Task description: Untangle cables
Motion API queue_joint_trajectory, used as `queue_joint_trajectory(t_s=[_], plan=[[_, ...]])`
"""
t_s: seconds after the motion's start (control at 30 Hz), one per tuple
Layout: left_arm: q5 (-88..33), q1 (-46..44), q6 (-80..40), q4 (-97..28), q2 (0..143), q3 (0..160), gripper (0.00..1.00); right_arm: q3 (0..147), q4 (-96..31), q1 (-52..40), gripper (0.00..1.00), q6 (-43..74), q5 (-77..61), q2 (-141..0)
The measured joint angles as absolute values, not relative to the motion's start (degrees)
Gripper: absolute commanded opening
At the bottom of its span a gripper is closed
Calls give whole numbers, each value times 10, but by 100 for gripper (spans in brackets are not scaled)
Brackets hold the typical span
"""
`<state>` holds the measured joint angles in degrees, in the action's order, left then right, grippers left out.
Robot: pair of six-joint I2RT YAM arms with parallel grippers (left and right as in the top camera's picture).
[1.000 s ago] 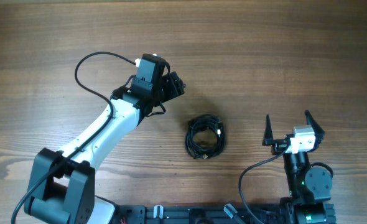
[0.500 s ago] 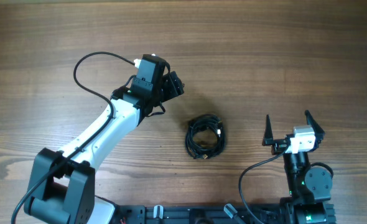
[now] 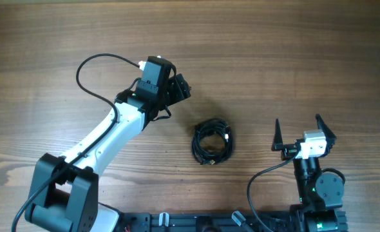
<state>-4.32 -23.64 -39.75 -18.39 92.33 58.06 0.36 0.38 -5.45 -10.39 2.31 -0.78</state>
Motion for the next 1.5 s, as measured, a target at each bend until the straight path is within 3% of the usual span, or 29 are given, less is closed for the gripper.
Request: queue_joint_trajectory(t_s=[0.67,0.87,1.03,1.2,1.5], plan=[[-24,-236,-384,-181,923,581,71,4,4,-55,100,-104,23,-8],[-13,-236,-282,-173,923,581,45,4,4,-55,100,-104,23,-8],[-25,-247,-208,-162,923,581,42,4,4,-55,100,-104,23,-8],[-89,-286,-35,-194,923,581,50,4,4,-55,100,-104,23,-8],[-152,-373,194,-245,931,581,45,4,4,-55,100,-104,23,-8]])
